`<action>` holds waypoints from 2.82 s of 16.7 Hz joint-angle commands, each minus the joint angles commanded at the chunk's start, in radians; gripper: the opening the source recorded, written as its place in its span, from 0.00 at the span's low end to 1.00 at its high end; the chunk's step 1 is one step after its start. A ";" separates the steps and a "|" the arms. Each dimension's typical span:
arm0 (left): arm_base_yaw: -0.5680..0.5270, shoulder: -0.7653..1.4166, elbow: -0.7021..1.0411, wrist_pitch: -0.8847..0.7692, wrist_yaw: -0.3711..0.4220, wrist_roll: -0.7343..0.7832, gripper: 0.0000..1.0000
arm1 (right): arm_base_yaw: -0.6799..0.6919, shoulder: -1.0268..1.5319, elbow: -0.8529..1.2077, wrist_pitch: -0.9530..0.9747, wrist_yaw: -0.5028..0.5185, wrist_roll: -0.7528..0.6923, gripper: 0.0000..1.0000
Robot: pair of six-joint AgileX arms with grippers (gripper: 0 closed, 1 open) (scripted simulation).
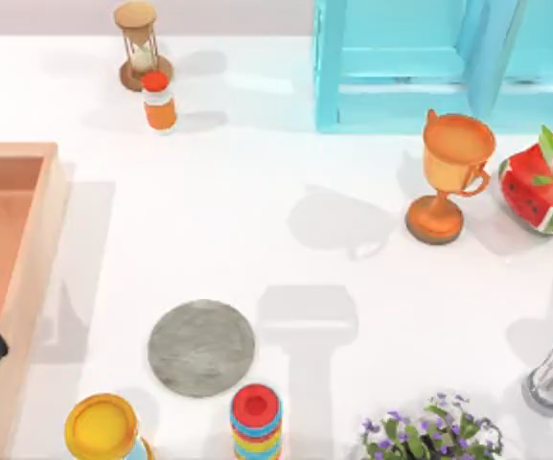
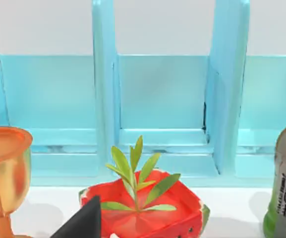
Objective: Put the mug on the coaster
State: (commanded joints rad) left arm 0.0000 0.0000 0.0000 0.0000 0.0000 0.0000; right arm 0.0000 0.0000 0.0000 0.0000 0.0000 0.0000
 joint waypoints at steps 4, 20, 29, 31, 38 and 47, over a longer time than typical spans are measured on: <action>0.000 0.000 0.000 0.000 0.000 0.000 1.00 | -0.004 0.031 0.026 -0.030 0.000 -0.032 1.00; 0.000 0.000 0.000 0.000 0.000 0.000 1.00 | -0.143 1.082 0.827 -0.948 0.006 -1.318 1.00; 0.000 0.000 0.000 0.000 0.000 0.000 1.00 | -0.184 1.415 1.085 -1.239 0.000 -1.747 1.00; 0.000 0.000 0.000 0.000 0.000 0.000 1.00 | -0.184 1.415 1.085 -1.239 0.000 -1.747 1.00; 0.000 0.000 0.000 0.000 0.000 0.000 1.00 | -0.221 1.469 1.023 -1.125 0.000 -1.783 1.00; 0.000 0.000 0.000 0.000 0.000 0.000 1.00 | -0.182 1.540 0.783 -0.813 0.000 -1.743 1.00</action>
State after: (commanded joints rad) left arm 0.0000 0.0000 0.0000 0.0000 0.0000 0.0000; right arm -0.1818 1.5395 0.7832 -0.8131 0.0005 -1.7428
